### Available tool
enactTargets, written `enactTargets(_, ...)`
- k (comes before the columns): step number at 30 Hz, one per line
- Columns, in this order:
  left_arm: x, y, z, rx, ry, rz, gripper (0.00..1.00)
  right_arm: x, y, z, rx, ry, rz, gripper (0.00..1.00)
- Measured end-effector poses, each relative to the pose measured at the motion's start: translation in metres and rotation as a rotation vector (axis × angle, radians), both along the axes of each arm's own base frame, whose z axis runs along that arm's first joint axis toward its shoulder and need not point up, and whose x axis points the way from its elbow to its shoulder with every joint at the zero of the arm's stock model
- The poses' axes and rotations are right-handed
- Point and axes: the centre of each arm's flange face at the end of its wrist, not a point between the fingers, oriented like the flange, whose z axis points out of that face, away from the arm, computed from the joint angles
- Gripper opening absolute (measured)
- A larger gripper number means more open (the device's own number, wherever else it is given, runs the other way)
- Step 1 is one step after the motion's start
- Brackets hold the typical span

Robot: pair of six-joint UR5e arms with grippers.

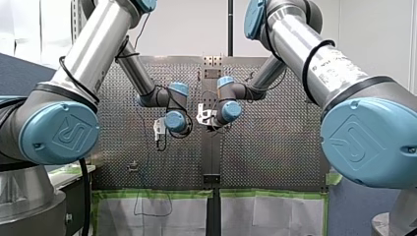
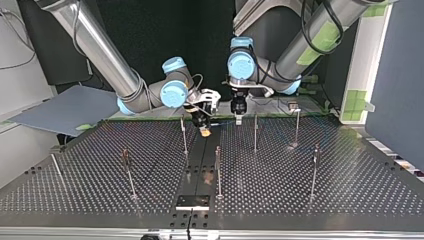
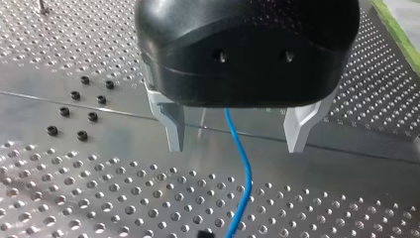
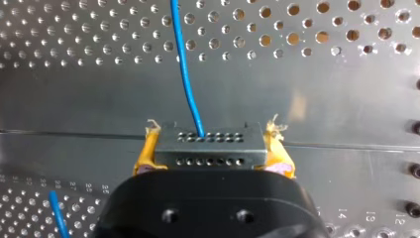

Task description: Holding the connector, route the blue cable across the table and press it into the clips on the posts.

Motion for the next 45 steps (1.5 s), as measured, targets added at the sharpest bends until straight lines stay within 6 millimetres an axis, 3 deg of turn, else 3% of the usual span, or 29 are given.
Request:
enactTargets(14, 0.039, -0.011, -0.025, -0.004, 0.011, 0.011, 1.00, 0.000, 0.000, 0.000, -0.001, -0.002, 0.000, 0.00)
enactTargets(22, 0.050, -0.017, -0.023, -0.006, -0.006, 0.019, 1.00, 0.000, 0.000, 0.000, -0.001, -0.002, 0.000, 0.00)
enactTargets(24, 0.050, -0.018, -0.022, -0.002, -0.009, 0.022, 0.95, 0.000, 0.000, 0.000, -0.001, -0.001, -0.001, 0.00)
enactTargets(26, 0.050, -0.019, -0.022, 0.004, -0.011, 0.023, 0.53, 0.000, 0.000, 0.000, -0.001, -0.002, 0.000, 0.00)
enactTargets(27, 0.049, -0.020, -0.022, 0.006, -0.012, 0.023, 0.53, 0.000, 0.000, 0.000, -0.001, -0.002, 0.000, 0.00)
enactTargets(28, 0.049, -0.021, -0.022, 0.007, -0.012, 0.025, 0.37, 0.000, 0.000, 0.000, -0.001, -0.002, 0.000, 0.00)
enactTargets(29, 0.049, -0.021, -0.022, 0.009, -0.013, 0.027, 0.15, 0.000, 0.000, 0.000, -0.001, -0.002, 0.000, 0.00)
enactTargets(30, 0.048, -0.021, -0.022, 0.009, -0.013, 0.029, 0.15, 0.000, 0.000, 0.000, -0.001, -0.002, 0.000, 0.00)
enactTargets(31, 0.048, -0.021, -0.022, 0.010, -0.013, 0.033, 0.00, 0.000, 0.000, 0.000, -0.001, -0.002, 0.000, 0.00)
enactTargets(45, 0.045, -0.019, -0.016, 0.002, 0.001, 0.052, 0.00, 0.000, 0.001, 0.005, -0.001, 0.001, 0.001, 0.00)
